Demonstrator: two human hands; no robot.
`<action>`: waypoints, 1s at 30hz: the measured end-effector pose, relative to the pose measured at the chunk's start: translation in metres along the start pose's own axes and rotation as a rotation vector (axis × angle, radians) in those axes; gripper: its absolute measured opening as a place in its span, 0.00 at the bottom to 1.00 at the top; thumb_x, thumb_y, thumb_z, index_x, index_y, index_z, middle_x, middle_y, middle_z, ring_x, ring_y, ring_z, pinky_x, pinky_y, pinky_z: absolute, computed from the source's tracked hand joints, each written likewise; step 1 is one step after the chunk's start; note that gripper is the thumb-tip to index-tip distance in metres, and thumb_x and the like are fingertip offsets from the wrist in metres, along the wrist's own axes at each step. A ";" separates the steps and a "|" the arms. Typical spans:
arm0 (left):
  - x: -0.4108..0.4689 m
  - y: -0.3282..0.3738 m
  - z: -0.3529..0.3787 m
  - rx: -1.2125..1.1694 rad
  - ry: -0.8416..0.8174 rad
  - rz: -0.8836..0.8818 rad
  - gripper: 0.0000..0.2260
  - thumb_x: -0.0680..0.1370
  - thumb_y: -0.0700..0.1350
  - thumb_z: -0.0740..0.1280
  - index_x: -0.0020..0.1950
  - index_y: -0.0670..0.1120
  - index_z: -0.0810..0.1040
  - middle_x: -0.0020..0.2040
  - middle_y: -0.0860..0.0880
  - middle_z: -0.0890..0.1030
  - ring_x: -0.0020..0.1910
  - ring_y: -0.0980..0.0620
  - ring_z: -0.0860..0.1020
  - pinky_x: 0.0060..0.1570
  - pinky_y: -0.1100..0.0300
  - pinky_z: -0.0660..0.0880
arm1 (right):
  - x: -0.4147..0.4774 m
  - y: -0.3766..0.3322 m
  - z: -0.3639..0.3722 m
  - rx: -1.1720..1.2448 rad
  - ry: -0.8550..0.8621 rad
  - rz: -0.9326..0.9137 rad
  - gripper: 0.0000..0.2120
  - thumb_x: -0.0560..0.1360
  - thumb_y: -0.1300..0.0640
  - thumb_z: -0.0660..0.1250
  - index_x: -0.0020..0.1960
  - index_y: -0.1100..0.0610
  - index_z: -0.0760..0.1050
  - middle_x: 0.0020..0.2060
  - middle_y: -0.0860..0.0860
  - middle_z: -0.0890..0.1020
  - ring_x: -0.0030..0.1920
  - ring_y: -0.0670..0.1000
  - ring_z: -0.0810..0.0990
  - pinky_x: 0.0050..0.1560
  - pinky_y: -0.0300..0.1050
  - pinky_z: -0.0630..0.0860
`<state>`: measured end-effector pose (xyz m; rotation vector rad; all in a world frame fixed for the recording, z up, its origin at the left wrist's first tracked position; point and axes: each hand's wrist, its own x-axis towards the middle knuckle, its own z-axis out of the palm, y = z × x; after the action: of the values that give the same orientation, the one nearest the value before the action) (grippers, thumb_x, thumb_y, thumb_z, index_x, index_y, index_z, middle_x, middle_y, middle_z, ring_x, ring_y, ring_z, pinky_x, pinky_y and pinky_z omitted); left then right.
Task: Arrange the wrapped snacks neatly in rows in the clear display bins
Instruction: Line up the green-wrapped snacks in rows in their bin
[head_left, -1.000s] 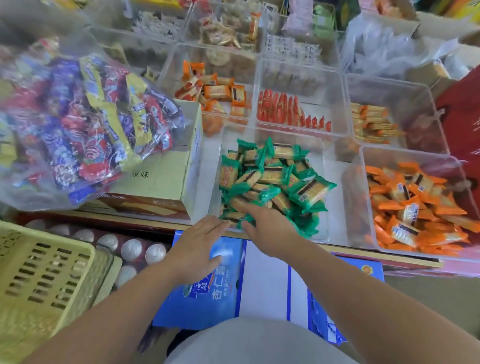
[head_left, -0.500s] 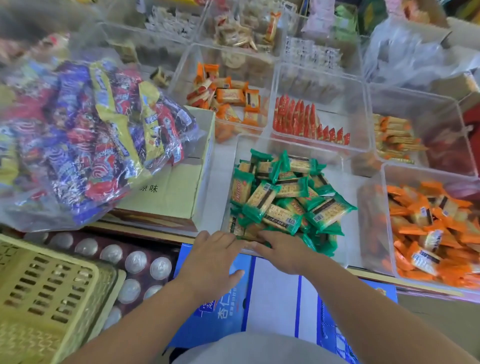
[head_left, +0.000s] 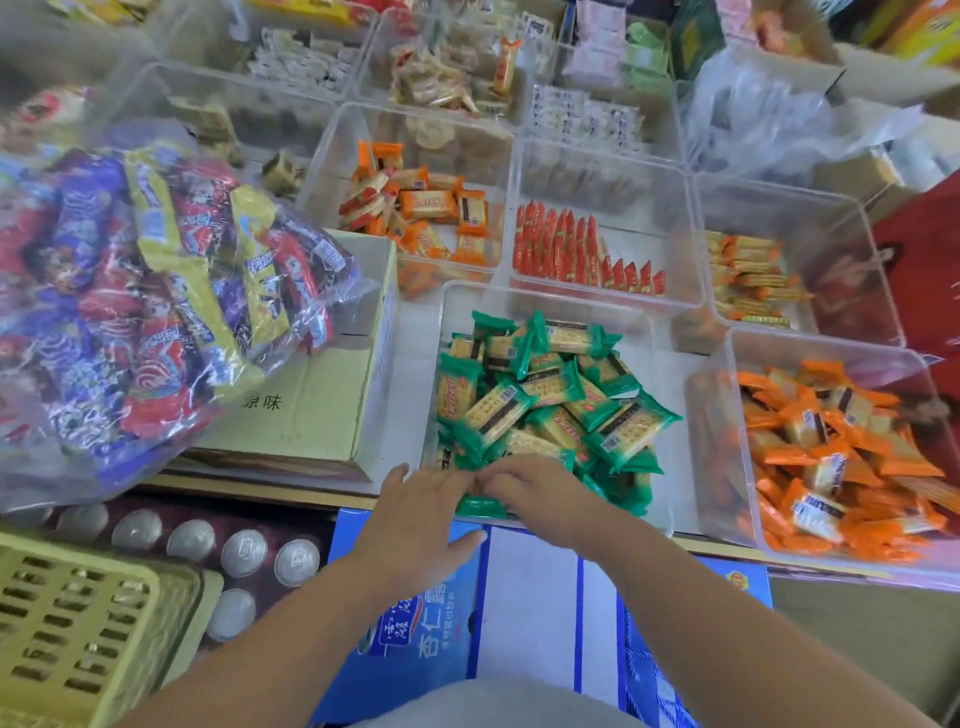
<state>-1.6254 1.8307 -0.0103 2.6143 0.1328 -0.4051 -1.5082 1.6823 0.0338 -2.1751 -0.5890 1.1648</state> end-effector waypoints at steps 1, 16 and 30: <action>-0.003 -0.002 0.001 -0.025 0.042 0.009 0.22 0.81 0.62 0.59 0.73 0.57 0.66 0.67 0.57 0.75 0.69 0.55 0.69 0.77 0.48 0.51 | 0.001 -0.001 -0.001 0.064 0.021 0.036 0.12 0.79 0.56 0.63 0.52 0.58 0.83 0.48 0.56 0.82 0.51 0.57 0.80 0.54 0.55 0.76; -0.018 -0.034 -0.008 -0.216 0.265 0.215 0.15 0.79 0.50 0.70 0.64 0.47 0.79 0.59 0.49 0.80 0.57 0.48 0.77 0.56 0.47 0.75 | 0.061 0.008 0.014 -1.121 -0.176 -0.487 0.15 0.81 0.51 0.60 0.67 0.49 0.74 0.63 0.46 0.77 0.62 0.53 0.72 0.65 0.48 0.65; -0.016 -0.037 0.007 -0.263 0.365 0.284 0.12 0.81 0.48 0.63 0.57 0.43 0.79 0.52 0.48 0.80 0.55 0.46 0.76 0.50 0.46 0.76 | 0.058 0.004 -0.001 -1.287 -0.046 -0.425 0.11 0.79 0.49 0.60 0.50 0.50 0.81 0.47 0.46 0.81 0.55 0.55 0.72 0.55 0.52 0.65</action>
<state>-1.6486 1.8589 -0.0280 2.3721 -0.0614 0.1799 -1.4773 1.7151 -0.0028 -2.7006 -2.1298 0.5966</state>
